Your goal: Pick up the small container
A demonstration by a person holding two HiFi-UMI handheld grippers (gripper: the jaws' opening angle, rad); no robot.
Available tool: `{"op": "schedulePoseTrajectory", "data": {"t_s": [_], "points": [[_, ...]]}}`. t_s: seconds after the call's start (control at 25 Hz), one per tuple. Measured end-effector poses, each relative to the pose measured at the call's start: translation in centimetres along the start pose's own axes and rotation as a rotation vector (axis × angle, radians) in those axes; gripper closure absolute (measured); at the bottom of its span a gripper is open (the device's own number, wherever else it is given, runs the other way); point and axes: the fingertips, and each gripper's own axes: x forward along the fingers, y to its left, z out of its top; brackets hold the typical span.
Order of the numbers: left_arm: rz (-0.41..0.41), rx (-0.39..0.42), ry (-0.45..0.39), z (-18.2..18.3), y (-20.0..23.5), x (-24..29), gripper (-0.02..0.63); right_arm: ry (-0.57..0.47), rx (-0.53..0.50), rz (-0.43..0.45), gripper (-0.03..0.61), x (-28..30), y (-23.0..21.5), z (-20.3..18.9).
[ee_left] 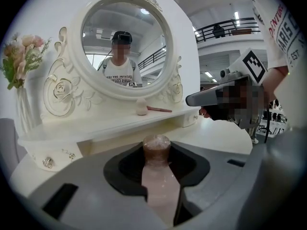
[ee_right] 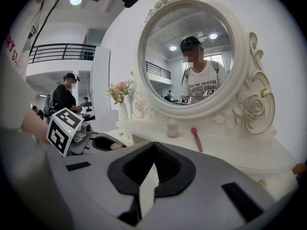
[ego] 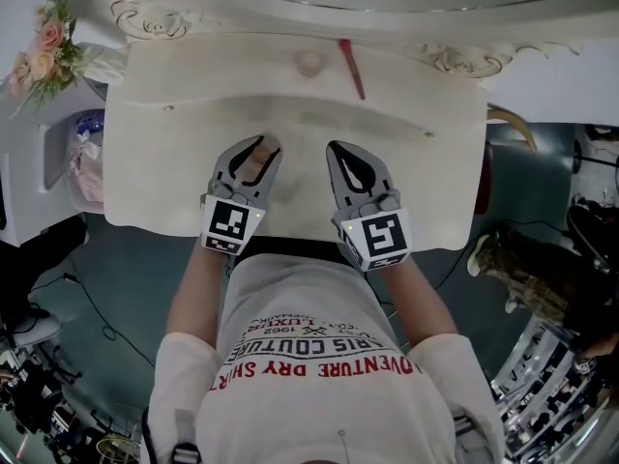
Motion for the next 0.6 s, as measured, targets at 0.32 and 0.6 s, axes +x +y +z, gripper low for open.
{"op": "schedulePoseTrajectory", "data": {"t_s": [0.32,0.6], "points": [[-0.005,0.021,-0.036,4.7,-0.5,-1.9,0.474,-0.019,-0.002,-0.046,0.580,-2.0,-0.5,1.8],[0.042,0.056,-0.078,9.9,-0.1,-4.3,0.474,-0.076,-0.023,-0.093,0.580,-3.9,-0.8,5.4]]}}
